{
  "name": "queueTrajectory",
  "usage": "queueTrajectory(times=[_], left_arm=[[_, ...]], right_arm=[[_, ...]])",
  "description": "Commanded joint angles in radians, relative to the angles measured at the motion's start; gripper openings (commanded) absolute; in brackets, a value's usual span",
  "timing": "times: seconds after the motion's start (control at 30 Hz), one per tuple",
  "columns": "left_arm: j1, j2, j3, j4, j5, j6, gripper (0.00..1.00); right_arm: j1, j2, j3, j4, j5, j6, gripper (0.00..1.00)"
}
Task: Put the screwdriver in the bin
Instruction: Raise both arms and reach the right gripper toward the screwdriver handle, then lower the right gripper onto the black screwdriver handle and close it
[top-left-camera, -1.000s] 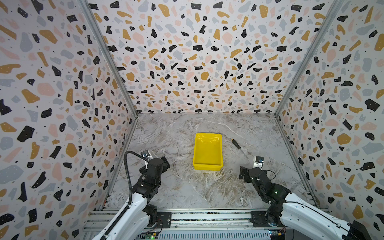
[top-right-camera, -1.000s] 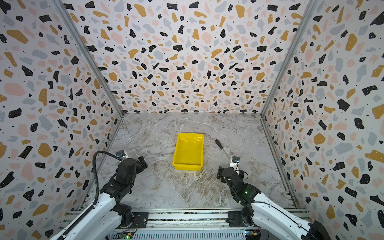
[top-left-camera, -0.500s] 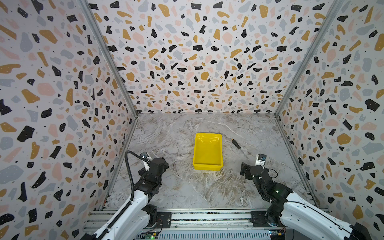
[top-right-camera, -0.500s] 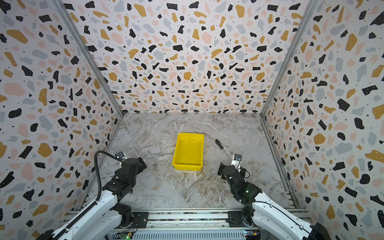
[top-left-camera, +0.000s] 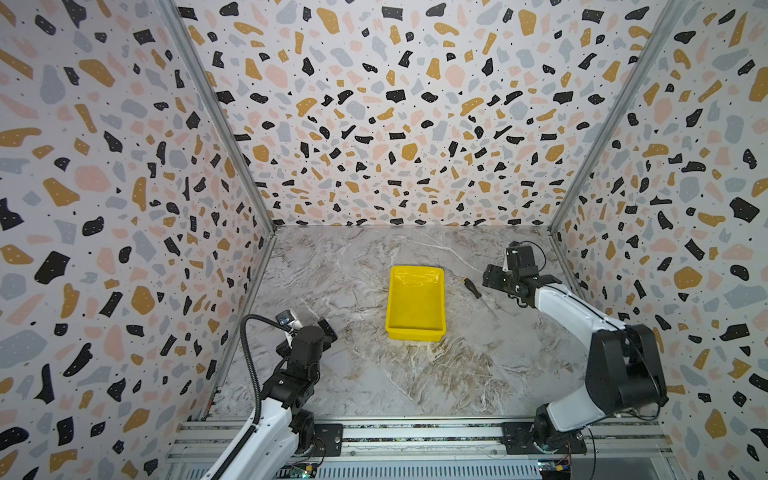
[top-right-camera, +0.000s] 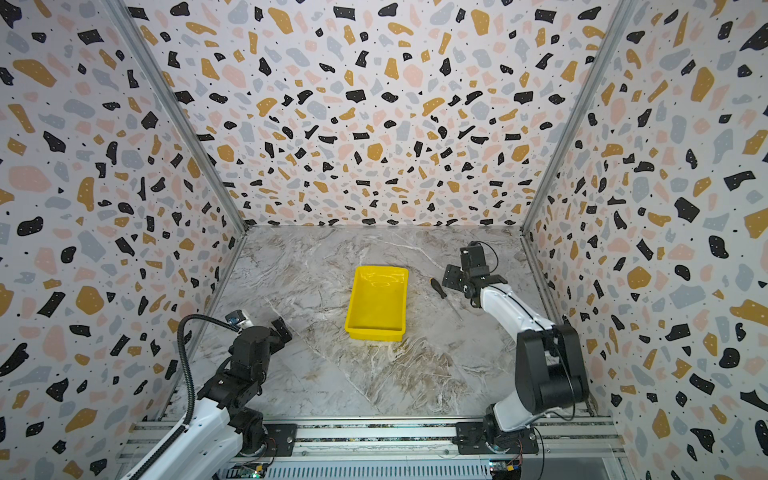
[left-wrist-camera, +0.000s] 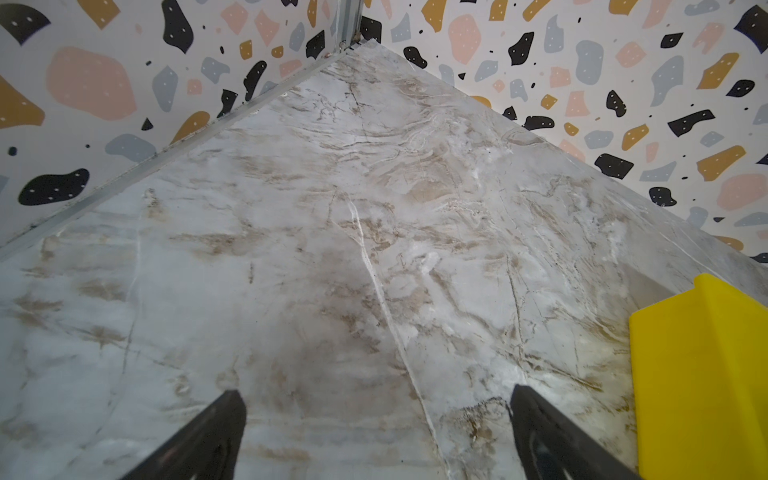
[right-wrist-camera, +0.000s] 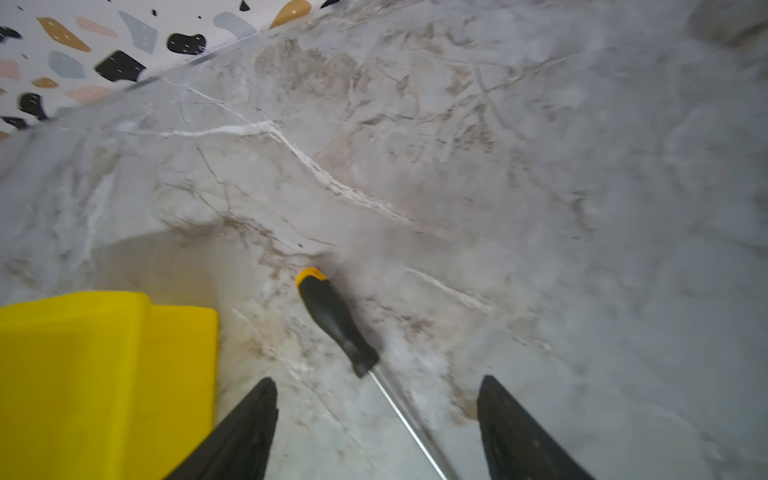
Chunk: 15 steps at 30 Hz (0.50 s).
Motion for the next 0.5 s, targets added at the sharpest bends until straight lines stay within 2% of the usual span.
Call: queueTrajectory(times=[0.0, 0.07, 0.17, 0.47], left_arm=[[0.003, 0.024, 0.001, 0.047, 0.03, 0.019, 1.0], [0.003, 0.047, 0.009, 0.043, 0.031, 0.02, 1.0], [0.004, 0.069, 0.021, 0.034, 0.036, 0.023, 1.0], [0.004, 0.056, 0.012, 0.041, 0.035, 0.02, 1.0]], right_arm=[[0.002, 0.103, 0.118, -0.163, -0.107, -0.08, 0.61], [0.003, 0.157, 0.171, -0.191, -0.129, -0.086, 0.55], [0.007, 0.209, 0.205, -0.195, -0.136, -0.083, 0.52], [0.02, 0.296, 0.207, -0.197, -0.13, -0.096, 0.5]])
